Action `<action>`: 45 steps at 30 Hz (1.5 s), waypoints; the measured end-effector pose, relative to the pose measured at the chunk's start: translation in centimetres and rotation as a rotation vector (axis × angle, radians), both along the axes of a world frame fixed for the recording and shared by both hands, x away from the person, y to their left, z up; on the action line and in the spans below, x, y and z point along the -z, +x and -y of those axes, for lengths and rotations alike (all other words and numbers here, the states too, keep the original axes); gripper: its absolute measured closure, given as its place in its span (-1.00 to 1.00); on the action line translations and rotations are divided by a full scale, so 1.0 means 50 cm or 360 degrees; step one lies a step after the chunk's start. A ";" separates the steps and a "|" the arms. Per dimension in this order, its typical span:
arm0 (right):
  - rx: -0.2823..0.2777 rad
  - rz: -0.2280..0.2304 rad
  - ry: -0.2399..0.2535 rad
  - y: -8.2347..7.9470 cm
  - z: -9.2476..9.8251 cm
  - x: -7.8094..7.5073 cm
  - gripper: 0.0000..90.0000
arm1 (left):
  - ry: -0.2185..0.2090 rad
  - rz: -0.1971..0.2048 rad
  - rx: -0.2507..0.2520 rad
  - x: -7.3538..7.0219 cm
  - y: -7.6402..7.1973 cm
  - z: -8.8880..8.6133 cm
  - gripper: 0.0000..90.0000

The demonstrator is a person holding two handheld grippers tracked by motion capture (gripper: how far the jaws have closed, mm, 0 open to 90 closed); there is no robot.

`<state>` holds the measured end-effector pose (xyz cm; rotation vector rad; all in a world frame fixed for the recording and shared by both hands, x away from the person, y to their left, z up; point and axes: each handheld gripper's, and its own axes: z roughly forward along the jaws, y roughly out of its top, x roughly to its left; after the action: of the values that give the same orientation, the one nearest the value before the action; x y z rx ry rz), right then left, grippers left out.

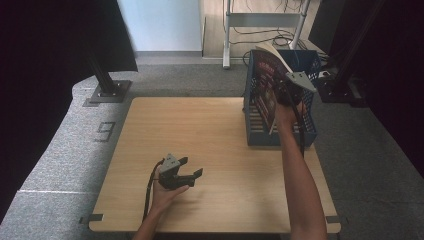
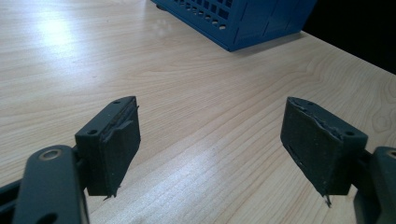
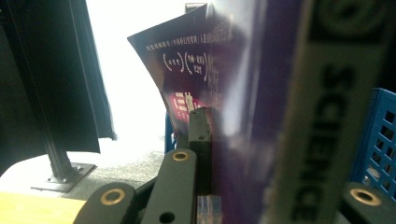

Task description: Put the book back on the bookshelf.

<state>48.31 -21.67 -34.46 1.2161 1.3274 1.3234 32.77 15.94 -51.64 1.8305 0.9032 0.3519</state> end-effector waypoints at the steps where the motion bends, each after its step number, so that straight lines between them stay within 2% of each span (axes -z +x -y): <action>1: 0.0000 0.0000 0.0000 0.000 0.000 0.000 0.82 | 0.0000 0.0000 0.0000 0.000 0.000 0.000 -0.56; 9: 0.0028 -0.0012 0.0009 0.027 -0.002 0.023 0.82 | -0.0001 -0.0006 -0.0007 0.002 0.001 -0.003 -0.56; 22: 0.0062 0.0018 -0.0030 0.047 -0.001 0.030 0.82 | -0.0011 -0.0001 -0.0031 0.002 0.003 -0.013 -0.55; 33: 0.0046 -0.0041 -0.0049 0.079 -0.016 0.070 0.82 | -0.0012 -0.0016 -0.0043 0.008 0.006 -0.017 -0.55; 45: 0.0030 -0.0086 -0.0038 0.089 -0.022 0.107 0.82 | -0.0006 -0.0025 -0.0041 0.013 0.007 -0.017 -0.55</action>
<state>52.76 -20.58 -39.82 1.2527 1.3626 1.2657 33.11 16.77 -52.28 1.8222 0.9384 0.3520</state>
